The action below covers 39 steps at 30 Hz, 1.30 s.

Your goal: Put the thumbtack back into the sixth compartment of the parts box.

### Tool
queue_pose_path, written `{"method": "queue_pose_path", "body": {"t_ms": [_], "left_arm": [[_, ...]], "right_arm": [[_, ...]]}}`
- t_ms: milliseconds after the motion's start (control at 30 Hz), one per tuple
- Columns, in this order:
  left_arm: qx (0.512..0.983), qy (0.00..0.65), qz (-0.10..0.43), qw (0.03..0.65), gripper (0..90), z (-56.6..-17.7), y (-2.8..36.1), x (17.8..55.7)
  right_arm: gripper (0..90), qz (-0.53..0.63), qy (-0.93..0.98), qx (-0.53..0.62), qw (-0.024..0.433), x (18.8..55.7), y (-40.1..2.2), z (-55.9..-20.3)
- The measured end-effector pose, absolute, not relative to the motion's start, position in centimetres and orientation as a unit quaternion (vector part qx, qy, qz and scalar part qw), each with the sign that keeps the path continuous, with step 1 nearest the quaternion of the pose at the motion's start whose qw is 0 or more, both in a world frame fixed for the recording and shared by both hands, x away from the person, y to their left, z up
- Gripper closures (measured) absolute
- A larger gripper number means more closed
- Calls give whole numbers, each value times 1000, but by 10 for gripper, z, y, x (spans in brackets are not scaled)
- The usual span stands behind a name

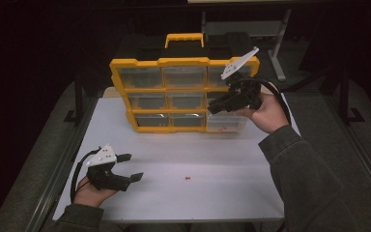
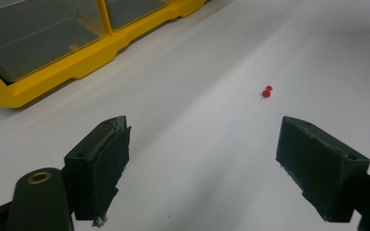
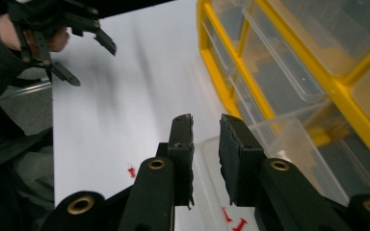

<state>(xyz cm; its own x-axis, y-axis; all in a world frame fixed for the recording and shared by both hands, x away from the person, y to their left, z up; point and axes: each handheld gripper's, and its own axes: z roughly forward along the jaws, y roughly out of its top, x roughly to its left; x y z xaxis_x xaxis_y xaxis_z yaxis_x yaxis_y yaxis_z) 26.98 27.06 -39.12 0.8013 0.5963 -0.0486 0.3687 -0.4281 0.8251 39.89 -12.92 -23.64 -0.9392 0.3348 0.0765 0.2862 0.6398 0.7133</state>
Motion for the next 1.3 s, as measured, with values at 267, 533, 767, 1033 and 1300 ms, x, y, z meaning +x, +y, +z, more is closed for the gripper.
{"method": "queue_pose_path", "body": {"t_ms": [267, 533, 767, 1033, 1300], "left_arm": [[834, 291, 127, 452, 187, -391, 270, 269], [834, 290, 126, 452, 187, -391, 270, 269], [837, 287, 127, 449, 188, -392, 271, 270], [838, 288, 126, 446, 188, -392, 270, 270], [838, 287, 126, 446, 188, -392, 270, 270]], "right_arm": [[710, 390, 908, 151, 20, 389, -116, -238], [688, 385, 914, 123, 22, 377, -97, -247], [675, 387, 915, 112, 14, 368, -86, -262], [659, 388, 916, 102, -1, 363, -77, -276], [641, 382, 919, 97, -11, 356, -67, -298]]}}
